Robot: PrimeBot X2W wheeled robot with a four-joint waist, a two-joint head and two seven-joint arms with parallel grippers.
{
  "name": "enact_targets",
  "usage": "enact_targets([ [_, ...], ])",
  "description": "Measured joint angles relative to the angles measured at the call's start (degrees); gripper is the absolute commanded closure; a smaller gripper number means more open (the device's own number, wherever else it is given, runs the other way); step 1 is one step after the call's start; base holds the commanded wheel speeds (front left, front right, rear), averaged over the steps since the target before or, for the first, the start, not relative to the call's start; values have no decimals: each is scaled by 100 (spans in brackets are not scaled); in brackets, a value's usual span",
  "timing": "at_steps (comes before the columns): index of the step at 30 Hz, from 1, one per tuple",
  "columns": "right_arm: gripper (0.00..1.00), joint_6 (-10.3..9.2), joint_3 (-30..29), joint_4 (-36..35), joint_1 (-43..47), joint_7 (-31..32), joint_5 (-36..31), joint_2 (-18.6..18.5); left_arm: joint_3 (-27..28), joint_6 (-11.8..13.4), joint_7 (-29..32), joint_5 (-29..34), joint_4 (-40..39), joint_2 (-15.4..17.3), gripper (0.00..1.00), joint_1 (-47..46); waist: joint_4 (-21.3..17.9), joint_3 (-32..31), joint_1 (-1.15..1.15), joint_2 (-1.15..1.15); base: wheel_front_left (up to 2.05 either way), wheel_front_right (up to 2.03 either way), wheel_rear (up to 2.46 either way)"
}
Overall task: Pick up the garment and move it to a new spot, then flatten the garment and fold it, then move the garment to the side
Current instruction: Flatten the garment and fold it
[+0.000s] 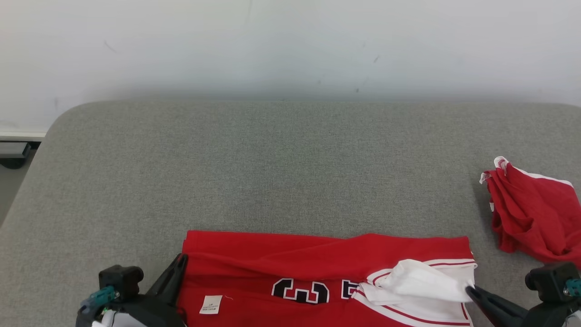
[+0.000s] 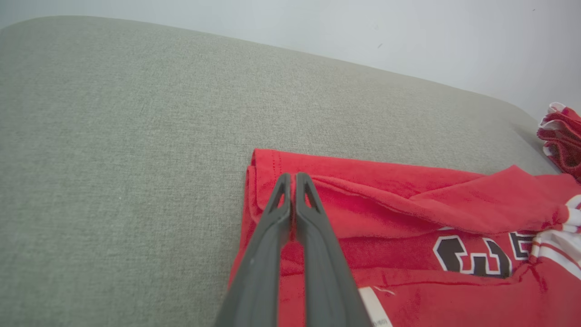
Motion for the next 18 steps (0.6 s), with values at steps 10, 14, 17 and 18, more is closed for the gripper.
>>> enact_targets([
  [10,100,-107,7,174,314,187,152,-22,40,58,1,-47,137,9,100,198,-11,51,0,0,0,0,0],
  [14,100,-144,48,213,323,264,230,-11,37,99,1,-46,160,5,100,198,-6,57,0,0,0,0,0],
  [17,100,-145,104,276,332,331,253,0,25,101,8,-45,202,8,100,198,-1,58,0,0,0,0,0],
  [18,100,-145,116,299,336,363,253,-1,8,108,9,-38,223,9,97,198,1,58,0,0,0,0,0],
])
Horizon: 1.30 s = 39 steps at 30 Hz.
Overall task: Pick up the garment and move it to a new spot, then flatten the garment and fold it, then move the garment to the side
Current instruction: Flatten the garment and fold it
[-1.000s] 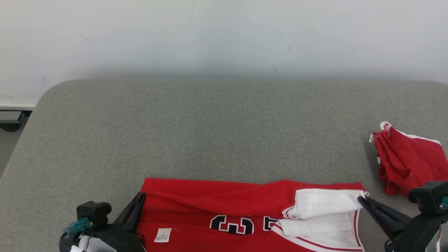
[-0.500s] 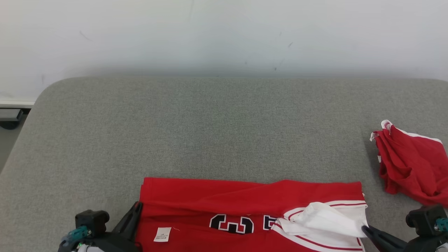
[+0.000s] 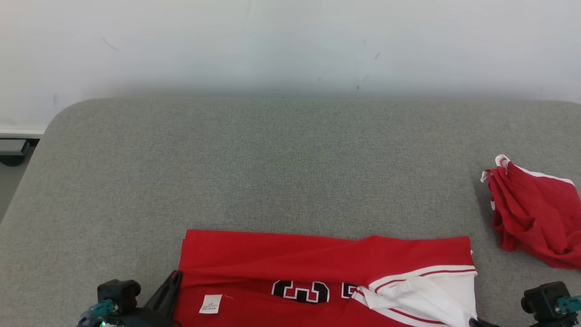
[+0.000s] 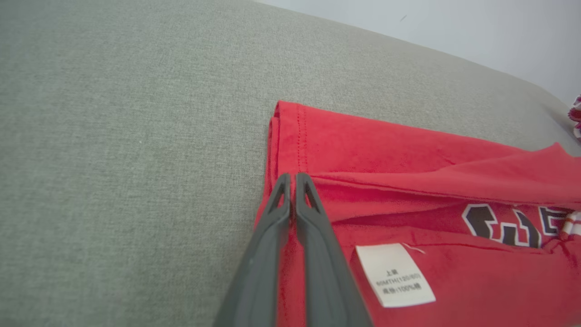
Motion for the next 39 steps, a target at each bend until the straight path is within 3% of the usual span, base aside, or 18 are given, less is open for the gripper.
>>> enact_targets([
  [1,100,-1,7,20,6,27,0,0,-12,7,1,2,21,0,90,0,1,0,0,0,0,0,0],
  [2,100,-9,16,46,16,75,1,0,-23,47,14,11,35,1,61,0,2,-1,0,0,0,0,0],
  [3,100,-42,46,90,74,146,19,5,-48,56,24,67,59,23,13,0,2,-2,0,0,0,0,0],
  [4,0,-80,69,148,93,197,57,25,-48,76,25,67,69,32,0,0,3,-4,0,0,0,0,0],
  [16,0,-108,149,348,90,291,129,186,42,204,-15,88,85,146,0,25,49,-185,0,0,0,0,0],
  [20,0,-302,-16,291,67,56,96,279,176,343,-109,88,-123,177,0,63,85,-298,0,0,0,0,0],
  [28,0,-743,-469,32,-546,-953,-91,1031,487,717,-182,88,-681,221,0,250,139,-550,-1,0,0,0,0],
  [32,0,-861,-499,121,-556,-1307,-152,1371,428,793,-203,157,-967,164,0,250,168,-694,-1,0,0,0,0],
  [39,0,-965,-750,364,-563,-1881,-493,1628,368,906,-203,349,-1388,260,0,260,210,-913,-1,0,0,0,0],
])
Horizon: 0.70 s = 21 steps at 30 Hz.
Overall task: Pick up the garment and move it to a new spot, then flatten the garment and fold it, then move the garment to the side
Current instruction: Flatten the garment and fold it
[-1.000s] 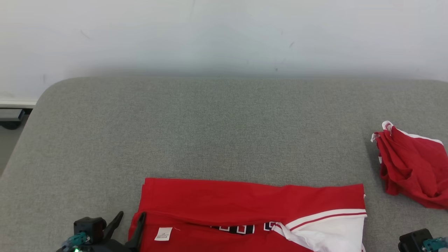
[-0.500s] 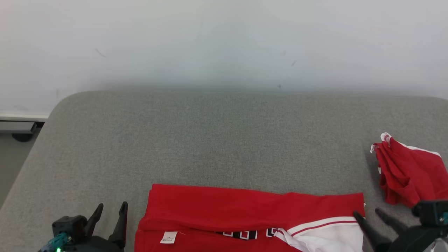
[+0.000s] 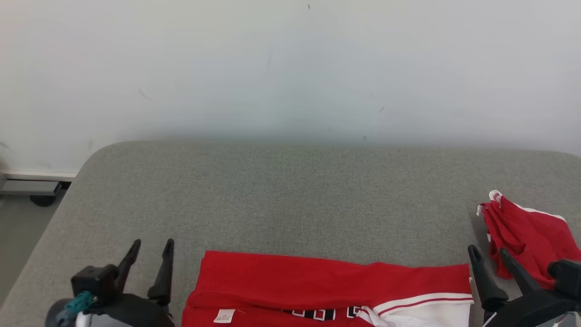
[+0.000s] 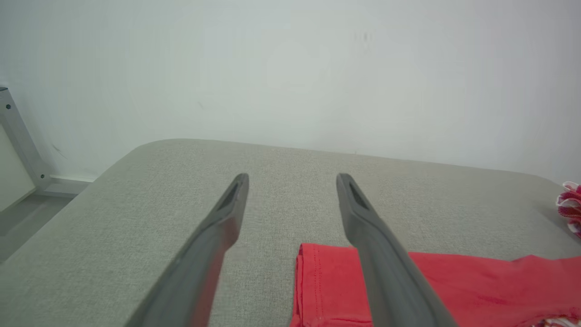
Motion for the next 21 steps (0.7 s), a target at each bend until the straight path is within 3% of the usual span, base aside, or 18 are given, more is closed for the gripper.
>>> enact_targets([
  [4,0,-19,-86,143,-68,-243,-110,132,80,85,18,9,-142,148,0,150,-65,-40,0,0,0,0,0],
  [21,0,-44,-391,620,-53,-855,-238,450,407,247,328,-314,-619,54,0,707,-375,-125,0,0,0,0,0],
])
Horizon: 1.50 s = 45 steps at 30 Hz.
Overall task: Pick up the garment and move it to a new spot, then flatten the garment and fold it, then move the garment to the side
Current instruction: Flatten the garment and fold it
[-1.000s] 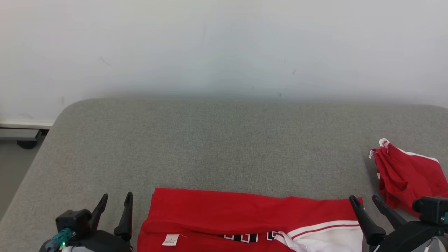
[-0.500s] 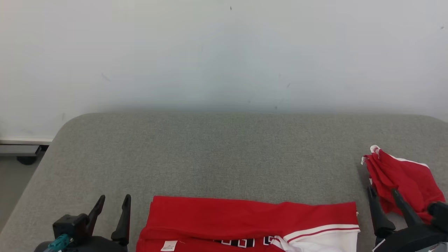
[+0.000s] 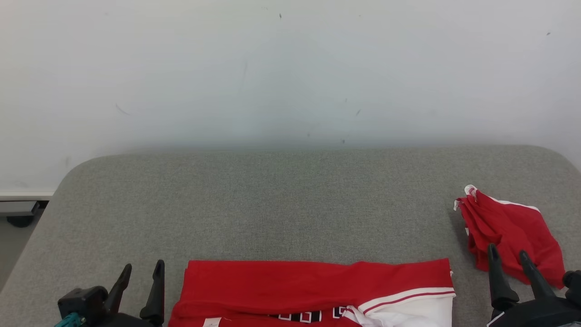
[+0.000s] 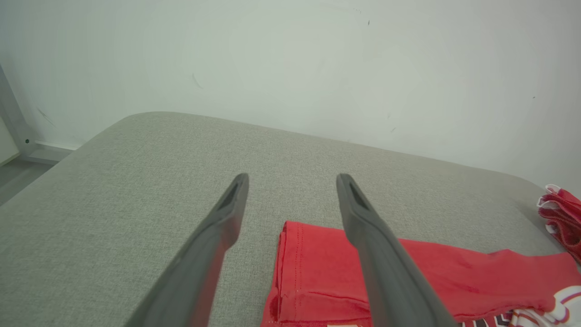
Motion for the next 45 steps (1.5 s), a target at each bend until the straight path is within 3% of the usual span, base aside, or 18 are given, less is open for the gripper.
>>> enact_targets([
  [26,0,103,175,330,-20,-145,-52,-41,26,55,431,60,-397,49,0,76,-11,74,0,0,0,0,0],
  [35,0,146,757,1054,-164,843,-377,-419,-52,98,603,111,-445,-7,0,98,51,108,0,0,0,0,0],
  [45,0,179,1031,2002,-692,1631,-392,-402,-93,99,666,156,-439,-48,0,95,151,138,0,0,0,0,0],
])
